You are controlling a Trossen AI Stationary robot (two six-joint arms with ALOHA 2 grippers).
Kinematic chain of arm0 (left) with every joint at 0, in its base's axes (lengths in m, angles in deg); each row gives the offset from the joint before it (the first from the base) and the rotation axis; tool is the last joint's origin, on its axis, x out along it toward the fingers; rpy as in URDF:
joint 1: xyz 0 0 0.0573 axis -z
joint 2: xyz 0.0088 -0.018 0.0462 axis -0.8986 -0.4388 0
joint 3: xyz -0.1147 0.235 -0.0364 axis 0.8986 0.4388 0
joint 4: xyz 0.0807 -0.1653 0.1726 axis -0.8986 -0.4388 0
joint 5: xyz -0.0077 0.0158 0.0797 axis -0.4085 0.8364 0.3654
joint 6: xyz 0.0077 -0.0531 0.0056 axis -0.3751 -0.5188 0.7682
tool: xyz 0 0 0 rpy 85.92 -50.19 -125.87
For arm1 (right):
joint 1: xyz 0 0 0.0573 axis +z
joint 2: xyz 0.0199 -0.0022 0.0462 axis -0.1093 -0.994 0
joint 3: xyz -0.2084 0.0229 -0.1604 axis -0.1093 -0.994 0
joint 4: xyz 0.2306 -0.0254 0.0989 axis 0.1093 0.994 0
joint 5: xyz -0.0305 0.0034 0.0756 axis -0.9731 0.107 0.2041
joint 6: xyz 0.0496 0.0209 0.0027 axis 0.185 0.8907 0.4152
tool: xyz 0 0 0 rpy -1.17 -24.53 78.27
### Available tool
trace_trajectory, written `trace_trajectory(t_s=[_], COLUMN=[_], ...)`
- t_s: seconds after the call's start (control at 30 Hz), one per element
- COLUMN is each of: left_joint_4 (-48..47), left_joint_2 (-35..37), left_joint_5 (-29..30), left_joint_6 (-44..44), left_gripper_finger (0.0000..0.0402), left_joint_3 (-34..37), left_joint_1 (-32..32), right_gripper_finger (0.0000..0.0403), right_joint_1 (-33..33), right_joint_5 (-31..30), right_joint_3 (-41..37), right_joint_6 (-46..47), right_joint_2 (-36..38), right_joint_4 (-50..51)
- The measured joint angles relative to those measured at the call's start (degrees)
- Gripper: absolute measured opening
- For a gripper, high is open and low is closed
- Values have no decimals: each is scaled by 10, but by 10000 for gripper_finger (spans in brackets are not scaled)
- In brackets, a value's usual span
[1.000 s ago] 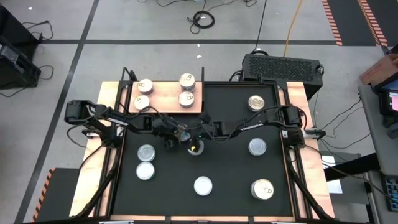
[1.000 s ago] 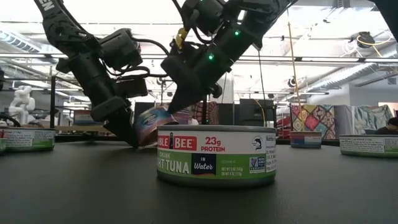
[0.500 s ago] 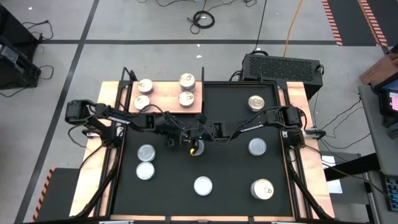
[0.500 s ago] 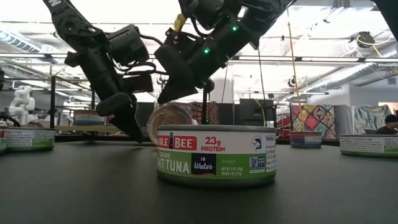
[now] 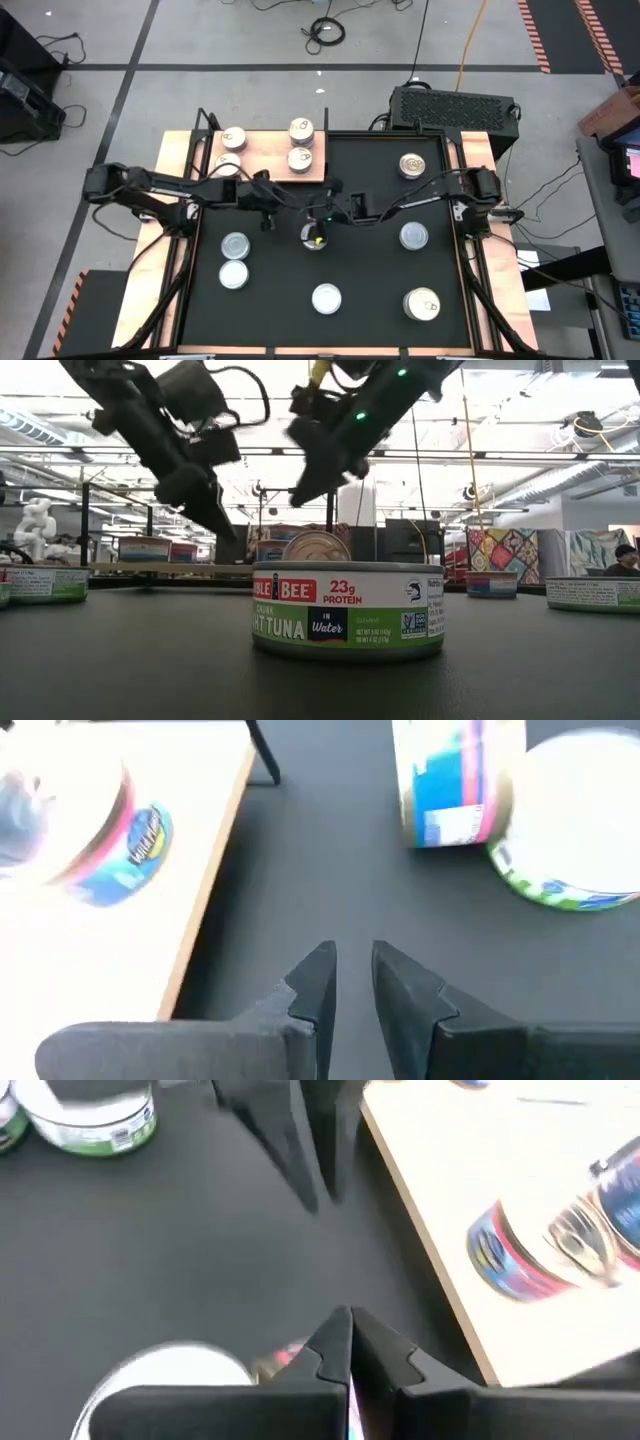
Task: Stack canned seafood by type on shelf
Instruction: Stack the blue-pink tuna can on top of the other blue-pink tuna cans on the shelf
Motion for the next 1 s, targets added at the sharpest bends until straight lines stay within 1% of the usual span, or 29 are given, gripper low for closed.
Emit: trace_trajectory(t_s=[0.1, 0.17, 0.27, 0.33, 0.4, 0.43, 0.53, 0.63, 0.73, 0.83, 0.93, 1.0], left_joint_4=[13, 54, 165, 268, 353, 375, 383, 385, 403, 428, 430, 430], left_joint_2=[28, 56, 108, 139, 151, 151, 135, 107, 75, 37, -4, -30], left_joint_5=[-14, -16, -20, -33, -43, -44, -43, -12, -10, -37, -40, -40], left_joint_6=[22, 33, 49, 58, 59, 60, 68, 69, 69, 69, 69, 69], left_gripper_finger=[72, 72, 72, 72, 72, 72, 72, 72, 72, 75, 89, 101], left_joint_3=[3, 23, 77, 121, 155, 166, 172, 172, 172, 170, 156, 146], left_joint_1=[5, 10, 19, 24, 30, 32, 34, 32, 23, 12, 0, -11], right_gripper_finger=[0, 0, 0, 0, 1, 3, 18, 45, 87, 137, 183, 206], right_joint_1=[-1, -2, 2, 7, 13, 15, 23, 25, 24, 24, 24, 24], right_joint_5=[-2, 0, 3, 4, 9, 18, 34, 35, 33, 25, 4, 2], right_joint_3=[-34, -77, -162, -218, -262, -278, -307, -308, -308, -309, -309, -309], right_joint_6=[2, 1, -20, -28, -42, -54, -88, -98, -99, -98, -97, -99], right_joint_2=[40, 73, 134, 171, 195, 203, 206, 192, 172, 148, 124, 113], right_joint_4=[35, 37, -2, -53, -112, -139, -190, -193, -215, -246, -280, -290])
